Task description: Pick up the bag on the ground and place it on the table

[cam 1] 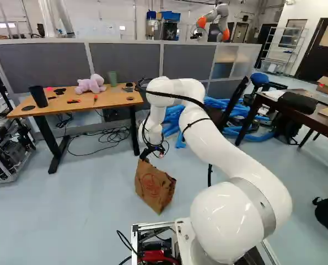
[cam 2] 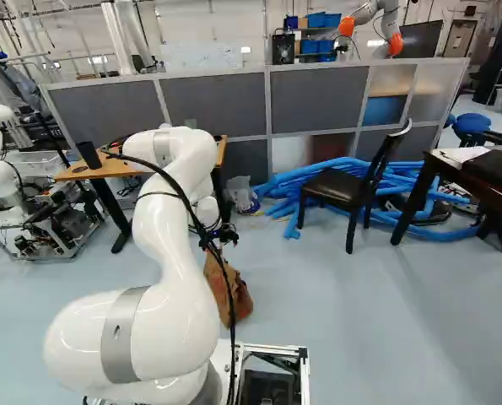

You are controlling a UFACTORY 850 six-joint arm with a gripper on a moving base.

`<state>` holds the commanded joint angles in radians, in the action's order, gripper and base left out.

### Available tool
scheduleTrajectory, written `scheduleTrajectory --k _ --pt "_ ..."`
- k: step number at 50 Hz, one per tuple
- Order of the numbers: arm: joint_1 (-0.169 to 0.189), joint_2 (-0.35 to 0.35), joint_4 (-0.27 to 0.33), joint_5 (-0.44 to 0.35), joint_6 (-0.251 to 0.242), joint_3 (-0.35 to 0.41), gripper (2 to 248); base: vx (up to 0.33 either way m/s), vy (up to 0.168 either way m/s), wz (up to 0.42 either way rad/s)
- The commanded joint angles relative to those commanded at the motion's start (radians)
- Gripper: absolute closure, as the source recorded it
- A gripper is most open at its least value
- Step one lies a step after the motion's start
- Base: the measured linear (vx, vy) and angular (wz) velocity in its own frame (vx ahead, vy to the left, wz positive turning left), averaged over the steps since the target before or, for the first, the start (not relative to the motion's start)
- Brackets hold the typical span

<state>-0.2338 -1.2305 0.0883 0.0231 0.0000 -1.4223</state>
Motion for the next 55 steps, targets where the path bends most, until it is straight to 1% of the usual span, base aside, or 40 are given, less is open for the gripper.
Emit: scheduleTrajectory --k 12,16,24,48,55 --pt "0.0 -0.044 0.039 0.037 0.0 -0.036 3 0.0 0.0 0.0" --pt "0.0 -0.059 0.051 0.041 -0.018 -0.048 3 0.0 0.0 0.0" --pt "0.0 -0.088 0.071 0.044 -0.088 -0.073 3 0.0 0.0 0.0" --pt "0.0 -0.177 0.128 0.069 -0.336 -0.151 3 0.0 0.0 0.0" --pt "0.0 -0.203 0.136 0.076 -0.362 -0.174 3 0.0 0.0 0.0"
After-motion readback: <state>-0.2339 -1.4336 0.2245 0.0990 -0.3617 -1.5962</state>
